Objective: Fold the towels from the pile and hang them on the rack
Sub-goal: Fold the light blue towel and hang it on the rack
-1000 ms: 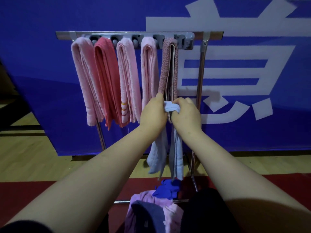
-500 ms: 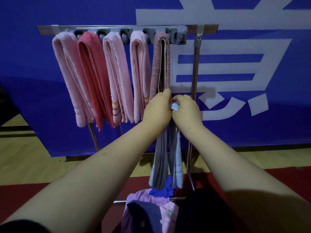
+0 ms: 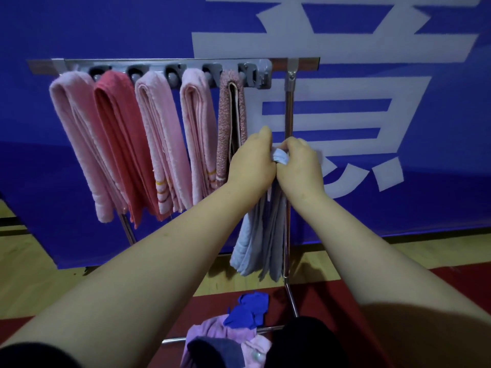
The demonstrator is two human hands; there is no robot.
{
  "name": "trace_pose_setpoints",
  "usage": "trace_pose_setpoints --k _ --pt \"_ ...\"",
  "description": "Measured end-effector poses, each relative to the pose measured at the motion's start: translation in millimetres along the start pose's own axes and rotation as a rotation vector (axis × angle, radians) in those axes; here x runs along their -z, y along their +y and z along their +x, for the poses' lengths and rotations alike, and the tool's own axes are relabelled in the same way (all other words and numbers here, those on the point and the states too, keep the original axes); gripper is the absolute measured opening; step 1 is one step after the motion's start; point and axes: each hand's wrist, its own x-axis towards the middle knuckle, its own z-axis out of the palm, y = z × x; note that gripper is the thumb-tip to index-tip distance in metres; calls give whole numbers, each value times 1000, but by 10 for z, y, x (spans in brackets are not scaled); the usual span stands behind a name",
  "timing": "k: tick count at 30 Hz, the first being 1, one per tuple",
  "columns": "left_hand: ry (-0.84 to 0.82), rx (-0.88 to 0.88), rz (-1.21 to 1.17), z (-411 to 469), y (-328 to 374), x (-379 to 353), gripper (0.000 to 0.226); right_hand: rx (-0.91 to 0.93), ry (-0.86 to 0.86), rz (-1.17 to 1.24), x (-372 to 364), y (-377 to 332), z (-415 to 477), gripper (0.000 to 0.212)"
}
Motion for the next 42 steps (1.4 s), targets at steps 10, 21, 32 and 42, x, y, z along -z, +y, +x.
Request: trace_pose_setpoints --k 10,21,32,42 --pt "111 -55 33 545 160 61 23 73 53 -88 274 -149 540 10" --pt "228 -93 48 1316 384 427 18 199 154 -86 437 -480 1340 13" --pt "100 73 287 1645 176 449 24 151 60 -289 217 -494 1752 23" --pt "-29 101 270 1560 33 270 25 115 36 -269 85 -259 1693 21"
